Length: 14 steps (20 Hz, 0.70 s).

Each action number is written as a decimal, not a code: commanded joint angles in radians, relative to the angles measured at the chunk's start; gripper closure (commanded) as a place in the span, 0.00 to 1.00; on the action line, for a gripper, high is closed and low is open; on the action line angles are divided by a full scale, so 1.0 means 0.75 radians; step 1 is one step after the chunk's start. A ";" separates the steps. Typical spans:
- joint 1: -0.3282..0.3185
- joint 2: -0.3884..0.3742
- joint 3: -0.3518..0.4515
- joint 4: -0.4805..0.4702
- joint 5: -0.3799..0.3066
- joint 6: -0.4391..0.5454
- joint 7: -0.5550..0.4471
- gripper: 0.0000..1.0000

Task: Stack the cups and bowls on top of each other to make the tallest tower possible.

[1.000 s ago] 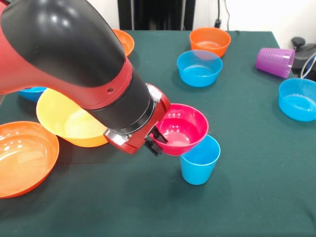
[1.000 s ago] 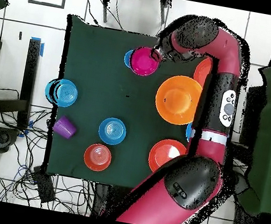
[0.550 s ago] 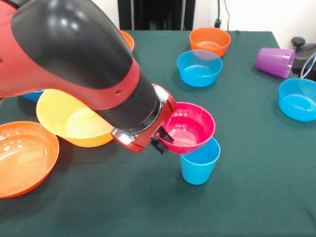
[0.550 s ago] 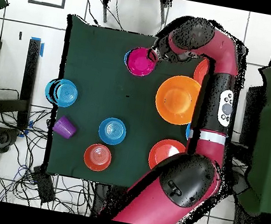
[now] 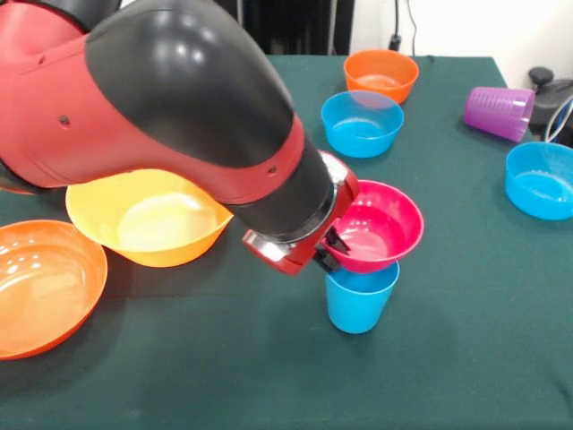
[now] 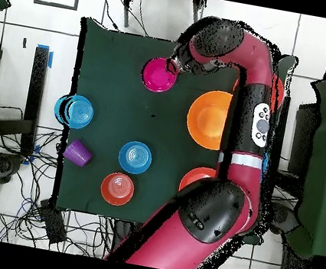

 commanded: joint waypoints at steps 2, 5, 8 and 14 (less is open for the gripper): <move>0.081 -0.015 -0.120 -0.027 0.021 -0.060 0.281 1.00; 0.087 -0.019 -0.136 -0.018 0.041 -0.071 0.291 1.00; 0.093 -0.017 -0.140 -0.028 0.050 -0.074 0.289 1.00; 0.121 0.014 -0.116 -0.134 0.027 -0.021 0.250 1.00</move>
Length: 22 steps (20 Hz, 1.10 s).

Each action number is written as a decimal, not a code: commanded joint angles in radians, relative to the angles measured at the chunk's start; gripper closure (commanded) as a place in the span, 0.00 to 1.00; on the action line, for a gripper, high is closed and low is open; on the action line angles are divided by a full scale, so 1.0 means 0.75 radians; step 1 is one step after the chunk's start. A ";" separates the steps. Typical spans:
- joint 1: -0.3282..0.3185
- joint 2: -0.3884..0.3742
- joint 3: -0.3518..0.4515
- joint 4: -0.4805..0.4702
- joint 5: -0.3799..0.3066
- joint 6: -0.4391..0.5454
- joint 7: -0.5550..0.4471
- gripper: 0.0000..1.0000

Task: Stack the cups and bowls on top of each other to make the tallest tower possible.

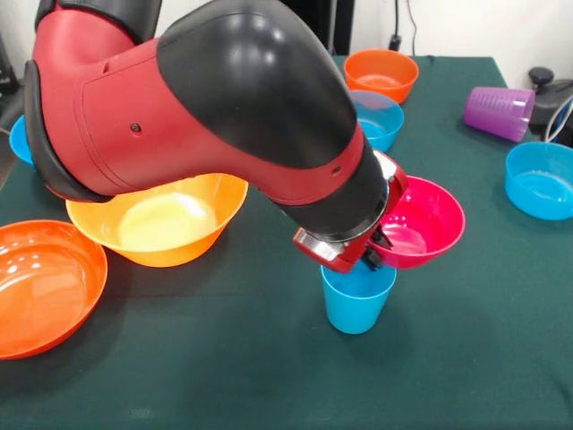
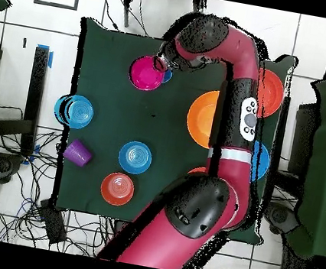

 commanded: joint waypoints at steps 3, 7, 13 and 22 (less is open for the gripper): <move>0.063 0.026 -0.079 -0.175 -0.043 0.020 0.220 1.00; 0.078 0.042 -0.050 -0.258 -0.084 0.090 0.175 1.00; 0.091 0.054 -0.015 -0.335 -0.133 0.164 0.132 1.00; 0.084 0.044 -0.041 -0.321 -0.137 0.175 0.129 1.00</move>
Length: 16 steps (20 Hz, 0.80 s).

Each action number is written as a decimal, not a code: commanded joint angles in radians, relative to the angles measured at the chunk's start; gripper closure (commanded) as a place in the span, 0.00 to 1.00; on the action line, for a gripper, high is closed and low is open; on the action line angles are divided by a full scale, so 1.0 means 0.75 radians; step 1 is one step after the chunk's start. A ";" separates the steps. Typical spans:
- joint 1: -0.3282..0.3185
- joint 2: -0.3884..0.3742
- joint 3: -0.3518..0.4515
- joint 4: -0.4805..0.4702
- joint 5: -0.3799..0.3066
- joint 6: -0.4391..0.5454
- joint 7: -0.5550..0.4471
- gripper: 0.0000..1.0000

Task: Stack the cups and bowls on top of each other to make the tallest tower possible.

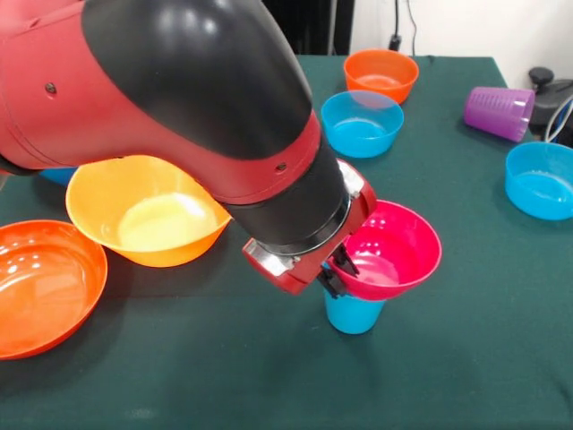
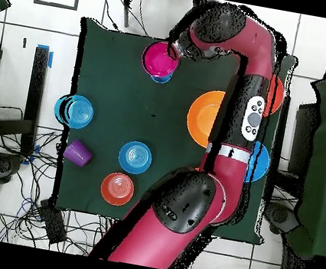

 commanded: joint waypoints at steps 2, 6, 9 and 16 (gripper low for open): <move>0.023 0.025 -0.057 -0.018 -0.084 0.102 0.141 1.00; 0.008 0.006 -0.102 0.045 -0.042 0.057 0.160 1.00; -0.014 -0.012 -0.141 0.118 0.000 0.006 0.174 1.00; 0.014 0.015 -0.122 0.047 -0.014 0.035 0.155 1.00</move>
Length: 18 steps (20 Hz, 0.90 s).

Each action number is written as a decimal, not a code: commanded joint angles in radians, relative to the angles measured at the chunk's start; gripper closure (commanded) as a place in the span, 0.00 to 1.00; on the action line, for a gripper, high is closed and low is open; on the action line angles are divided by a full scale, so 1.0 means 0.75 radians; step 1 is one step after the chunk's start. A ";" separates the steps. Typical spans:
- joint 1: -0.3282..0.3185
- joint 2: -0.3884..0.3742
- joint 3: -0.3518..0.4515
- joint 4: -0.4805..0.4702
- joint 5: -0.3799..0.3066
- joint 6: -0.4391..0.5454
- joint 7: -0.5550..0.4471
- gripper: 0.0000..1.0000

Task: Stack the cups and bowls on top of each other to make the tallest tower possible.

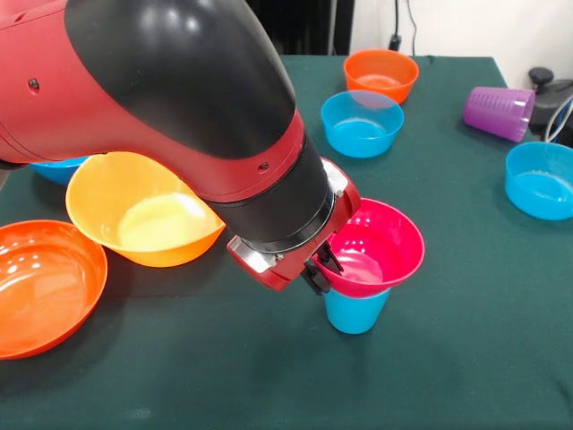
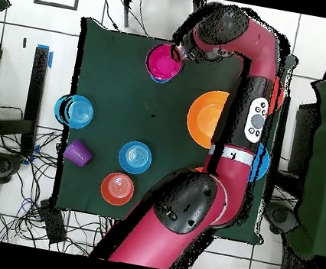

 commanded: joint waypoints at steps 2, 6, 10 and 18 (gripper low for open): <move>0.014 0.021 -0.077 0.040 -0.030 0.036 0.151 1.00; 0.008 0.014 -0.092 0.059 -0.024 0.030 0.148 1.00; 0.021 0.025 -0.076 0.038 -0.025 0.025 0.150 1.00; 0.000 -0.004 -0.137 0.156 0.044 -0.055 0.193 1.00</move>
